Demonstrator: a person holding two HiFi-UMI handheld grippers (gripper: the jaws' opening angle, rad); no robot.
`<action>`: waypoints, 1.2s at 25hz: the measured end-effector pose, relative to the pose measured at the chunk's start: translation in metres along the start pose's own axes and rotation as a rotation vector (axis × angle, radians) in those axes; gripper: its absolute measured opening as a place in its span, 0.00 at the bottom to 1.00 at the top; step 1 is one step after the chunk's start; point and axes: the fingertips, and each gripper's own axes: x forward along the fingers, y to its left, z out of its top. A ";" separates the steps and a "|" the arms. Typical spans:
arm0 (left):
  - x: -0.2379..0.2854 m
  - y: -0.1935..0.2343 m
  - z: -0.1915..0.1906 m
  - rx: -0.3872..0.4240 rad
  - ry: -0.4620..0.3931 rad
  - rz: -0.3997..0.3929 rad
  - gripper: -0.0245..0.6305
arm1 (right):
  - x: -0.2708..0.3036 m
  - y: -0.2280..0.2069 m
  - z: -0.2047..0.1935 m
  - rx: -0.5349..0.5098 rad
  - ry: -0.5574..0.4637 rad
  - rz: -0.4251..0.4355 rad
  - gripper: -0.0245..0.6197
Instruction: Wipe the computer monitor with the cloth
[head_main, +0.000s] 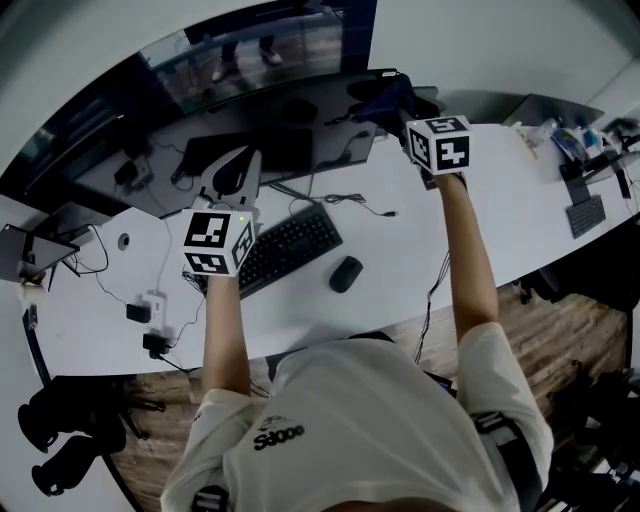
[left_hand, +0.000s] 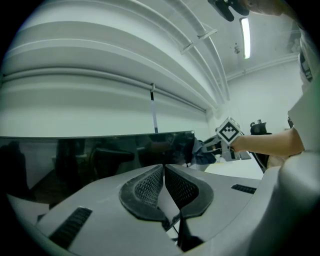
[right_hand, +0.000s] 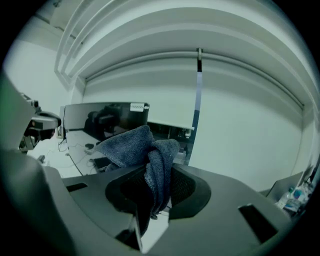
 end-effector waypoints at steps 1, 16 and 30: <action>-0.001 0.000 -0.001 -0.002 0.001 0.002 0.08 | 0.002 0.002 -0.006 -0.025 0.020 -0.003 0.18; -0.010 0.005 -0.043 -0.034 0.092 0.019 0.08 | 0.041 0.026 -0.101 -0.187 0.180 0.032 0.17; -0.011 0.022 -0.092 -0.079 0.179 0.066 0.08 | 0.073 0.036 -0.188 -0.060 0.258 0.049 0.17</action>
